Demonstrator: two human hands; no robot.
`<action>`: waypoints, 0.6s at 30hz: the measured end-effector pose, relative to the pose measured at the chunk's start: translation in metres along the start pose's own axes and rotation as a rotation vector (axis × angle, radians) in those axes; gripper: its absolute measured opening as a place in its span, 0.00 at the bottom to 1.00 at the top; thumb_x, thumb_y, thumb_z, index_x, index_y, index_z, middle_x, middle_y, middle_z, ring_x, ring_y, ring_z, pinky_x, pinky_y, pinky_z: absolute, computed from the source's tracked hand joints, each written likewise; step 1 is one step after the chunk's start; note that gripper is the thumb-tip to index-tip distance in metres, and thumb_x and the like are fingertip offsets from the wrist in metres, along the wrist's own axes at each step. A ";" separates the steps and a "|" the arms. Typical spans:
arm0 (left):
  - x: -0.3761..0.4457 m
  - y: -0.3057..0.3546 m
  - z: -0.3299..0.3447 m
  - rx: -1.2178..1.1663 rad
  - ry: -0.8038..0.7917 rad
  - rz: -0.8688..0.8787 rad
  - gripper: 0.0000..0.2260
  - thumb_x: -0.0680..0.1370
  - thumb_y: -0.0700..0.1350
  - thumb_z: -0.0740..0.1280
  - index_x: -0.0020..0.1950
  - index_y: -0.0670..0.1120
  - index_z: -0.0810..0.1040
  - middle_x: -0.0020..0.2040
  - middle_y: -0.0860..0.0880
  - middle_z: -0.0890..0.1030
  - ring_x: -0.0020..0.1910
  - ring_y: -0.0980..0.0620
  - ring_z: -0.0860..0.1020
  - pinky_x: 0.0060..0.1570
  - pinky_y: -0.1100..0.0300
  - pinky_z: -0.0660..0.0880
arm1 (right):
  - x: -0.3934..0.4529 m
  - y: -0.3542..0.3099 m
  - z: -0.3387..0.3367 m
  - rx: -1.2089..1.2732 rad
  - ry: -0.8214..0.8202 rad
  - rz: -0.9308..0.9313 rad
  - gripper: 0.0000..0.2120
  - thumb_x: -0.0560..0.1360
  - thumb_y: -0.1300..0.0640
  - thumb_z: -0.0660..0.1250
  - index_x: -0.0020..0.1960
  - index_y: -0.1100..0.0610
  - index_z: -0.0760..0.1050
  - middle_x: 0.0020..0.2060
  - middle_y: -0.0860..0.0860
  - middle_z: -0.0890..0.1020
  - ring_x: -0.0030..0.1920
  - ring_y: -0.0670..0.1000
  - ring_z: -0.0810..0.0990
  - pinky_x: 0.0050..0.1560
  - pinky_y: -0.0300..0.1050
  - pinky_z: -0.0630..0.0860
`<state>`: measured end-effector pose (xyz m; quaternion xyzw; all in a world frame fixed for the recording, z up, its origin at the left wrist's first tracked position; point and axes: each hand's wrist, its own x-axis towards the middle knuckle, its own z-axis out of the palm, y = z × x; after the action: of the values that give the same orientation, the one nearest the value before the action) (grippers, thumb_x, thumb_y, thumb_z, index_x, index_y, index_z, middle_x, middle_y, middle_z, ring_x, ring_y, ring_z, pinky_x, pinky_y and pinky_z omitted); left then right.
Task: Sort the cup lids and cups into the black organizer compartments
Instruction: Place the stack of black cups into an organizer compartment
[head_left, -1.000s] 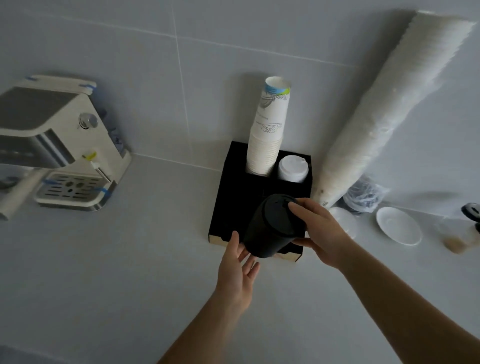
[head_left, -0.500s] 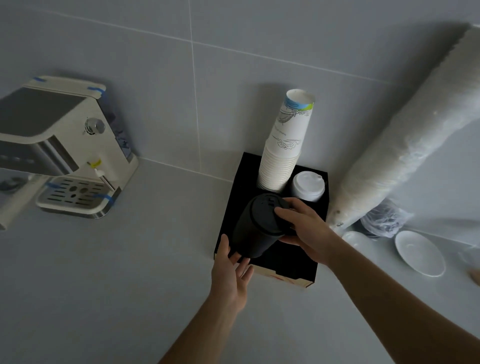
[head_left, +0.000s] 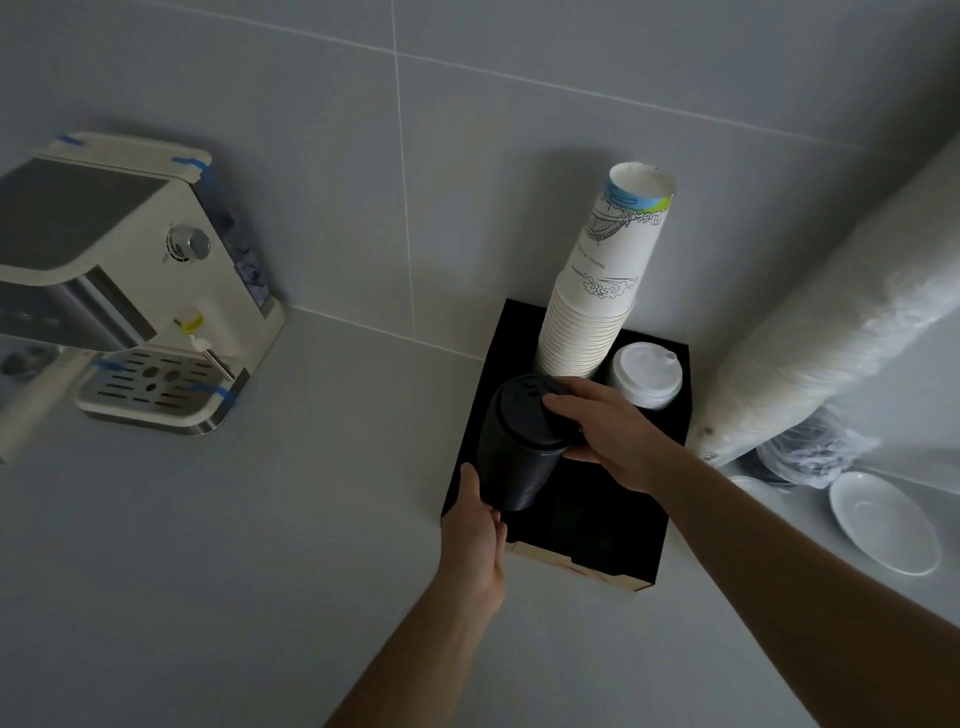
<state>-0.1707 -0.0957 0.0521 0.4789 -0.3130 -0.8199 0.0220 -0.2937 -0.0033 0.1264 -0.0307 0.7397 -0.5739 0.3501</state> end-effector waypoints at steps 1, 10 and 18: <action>0.000 0.000 0.001 0.013 0.002 0.006 0.24 0.80 0.57 0.60 0.70 0.43 0.70 0.46 0.50 0.76 0.46 0.55 0.74 0.58 0.61 0.70 | 0.002 0.001 0.002 -0.011 -0.005 0.005 0.13 0.77 0.57 0.65 0.60 0.48 0.79 0.58 0.49 0.83 0.61 0.50 0.79 0.63 0.55 0.75; -0.001 0.009 0.004 0.106 -0.048 -0.028 0.27 0.78 0.62 0.58 0.74 0.50 0.67 0.69 0.49 0.73 0.67 0.50 0.71 0.70 0.55 0.65 | 0.014 0.009 0.010 -0.067 -0.026 0.028 0.12 0.78 0.58 0.65 0.59 0.47 0.77 0.59 0.52 0.82 0.58 0.51 0.80 0.62 0.55 0.75; 0.005 0.016 0.010 0.166 -0.065 -0.044 0.29 0.75 0.67 0.58 0.71 0.54 0.70 0.71 0.50 0.73 0.71 0.49 0.68 0.73 0.49 0.61 | 0.012 0.010 0.006 -0.118 -0.102 0.009 0.14 0.79 0.61 0.64 0.62 0.49 0.77 0.60 0.54 0.82 0.58 0.51 0.81 0.64 0.55 0.75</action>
<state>-0.1859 -0.1053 0.0600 0.4589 -0.3696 -0.8066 -0.0461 -0.2958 -0.0104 0.1111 -0.0770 0.7535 -0.5255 0.3876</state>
